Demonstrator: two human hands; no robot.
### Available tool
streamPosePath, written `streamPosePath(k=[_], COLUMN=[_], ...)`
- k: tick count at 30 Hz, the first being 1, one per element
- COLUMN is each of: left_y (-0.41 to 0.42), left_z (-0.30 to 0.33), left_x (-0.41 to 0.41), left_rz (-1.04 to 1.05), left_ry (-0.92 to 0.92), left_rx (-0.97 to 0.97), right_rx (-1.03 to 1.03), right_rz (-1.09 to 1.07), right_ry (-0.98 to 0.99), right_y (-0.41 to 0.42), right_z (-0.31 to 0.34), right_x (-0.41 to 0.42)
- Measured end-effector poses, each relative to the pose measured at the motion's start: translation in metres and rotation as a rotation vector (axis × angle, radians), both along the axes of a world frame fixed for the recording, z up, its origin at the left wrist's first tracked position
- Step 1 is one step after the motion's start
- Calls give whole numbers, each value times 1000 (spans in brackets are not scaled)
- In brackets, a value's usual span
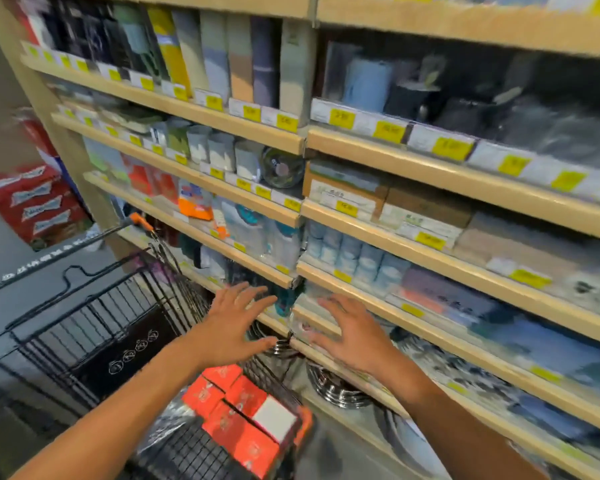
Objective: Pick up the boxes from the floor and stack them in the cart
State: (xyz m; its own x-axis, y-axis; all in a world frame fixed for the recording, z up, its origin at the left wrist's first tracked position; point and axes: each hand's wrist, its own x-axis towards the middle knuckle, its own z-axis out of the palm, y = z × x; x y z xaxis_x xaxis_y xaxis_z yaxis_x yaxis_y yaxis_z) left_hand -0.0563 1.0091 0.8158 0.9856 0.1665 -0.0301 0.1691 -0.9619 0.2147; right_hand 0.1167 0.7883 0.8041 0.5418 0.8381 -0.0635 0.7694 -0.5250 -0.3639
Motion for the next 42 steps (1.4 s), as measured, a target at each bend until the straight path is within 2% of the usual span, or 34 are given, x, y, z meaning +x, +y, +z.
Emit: streamPosePath(k=[3, 7, 11, 18, 22, 33, 42], left_y=[-66, -146, -217, -348, -409, -558, -681], left_z=[16, 28, 29, 34, 34, 10, -25], left_x=[21, 56, 97, 179, 209, 244, 190], left_rz=[-40, -154, -267, -603, -807, -1308, -1676], left_ry=[16, 21, 44, 82, 27, 6, 88], left_rx=[66, 146, 120, 159, 141, 37, 20], right_rx=[2, -99, -91, -87, -101, -216, -240], right_rz=[-54, -163, -317, -650, -846, -1435, -1864], right_ry=[-6, 5, -5, -5, -9, 59, 101], right_y=[-75, -164, -256, -417, -484, -587, -617], right_z=[11, 17, 18, 24, 26, 21, 12], right_x=[11, 25, 28, 15, -9, -131, -276])
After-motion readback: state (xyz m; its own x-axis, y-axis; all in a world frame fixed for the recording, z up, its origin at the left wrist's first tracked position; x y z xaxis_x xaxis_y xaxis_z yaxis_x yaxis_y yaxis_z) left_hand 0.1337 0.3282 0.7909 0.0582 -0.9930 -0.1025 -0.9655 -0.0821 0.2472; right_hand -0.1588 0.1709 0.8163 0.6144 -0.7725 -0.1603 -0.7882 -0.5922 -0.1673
